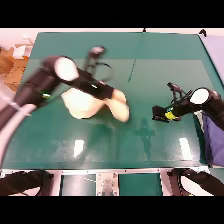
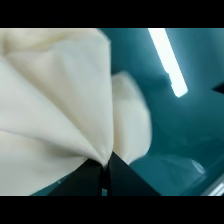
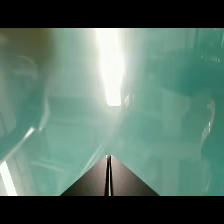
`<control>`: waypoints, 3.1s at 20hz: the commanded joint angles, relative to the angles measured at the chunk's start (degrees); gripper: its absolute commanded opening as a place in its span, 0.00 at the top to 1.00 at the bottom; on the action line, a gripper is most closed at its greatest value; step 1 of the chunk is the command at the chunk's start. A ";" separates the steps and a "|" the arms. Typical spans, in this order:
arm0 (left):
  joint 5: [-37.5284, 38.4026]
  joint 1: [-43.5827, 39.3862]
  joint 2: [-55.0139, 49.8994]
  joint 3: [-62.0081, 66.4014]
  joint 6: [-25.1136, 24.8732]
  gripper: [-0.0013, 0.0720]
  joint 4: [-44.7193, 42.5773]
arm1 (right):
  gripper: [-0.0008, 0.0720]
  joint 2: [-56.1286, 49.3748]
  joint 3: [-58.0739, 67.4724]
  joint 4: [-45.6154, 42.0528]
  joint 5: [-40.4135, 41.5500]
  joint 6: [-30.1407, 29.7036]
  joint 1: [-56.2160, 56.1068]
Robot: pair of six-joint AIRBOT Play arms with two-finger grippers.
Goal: Fold the shirts.
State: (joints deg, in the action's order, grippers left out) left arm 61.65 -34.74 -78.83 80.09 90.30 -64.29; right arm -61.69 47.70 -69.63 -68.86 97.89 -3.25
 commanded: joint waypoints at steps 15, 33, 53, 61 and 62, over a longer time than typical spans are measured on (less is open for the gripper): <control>18.38 34.18 -0.24 -6.80 -0.33 0.13 -4.26 | 0.46 -10.23 4.02 15.41 1.51 -11.96 4.04; -3.63 35.98 -10.23 -31.06 -20.06 0.95 30.38 | 0.53 -33.14 15.91 30.62 6.91 -20.57 -4.17; 13.60 36.09 7.82 12.28 -8.22 0.96 -2.16 | 0.97 -9.44 45.59 16.87 7.13 -18.45 9.14; 9.40 35.98 24.48 44.00 -6.62 0.96 0.63 | 0.97 6.10 69.11 16.94 6.29 -19.12 9.03; 8.55 35.98 25.97 44.00 -6.71 0.96 0.61 | 0.97 7.50 69.11 16.83 6.47 -19.21 9.03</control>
State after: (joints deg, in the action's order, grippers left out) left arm 73.14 1.28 -58.28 119.63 83.18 -64.03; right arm -59.13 113.54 -52.49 -62.65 79.15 5.74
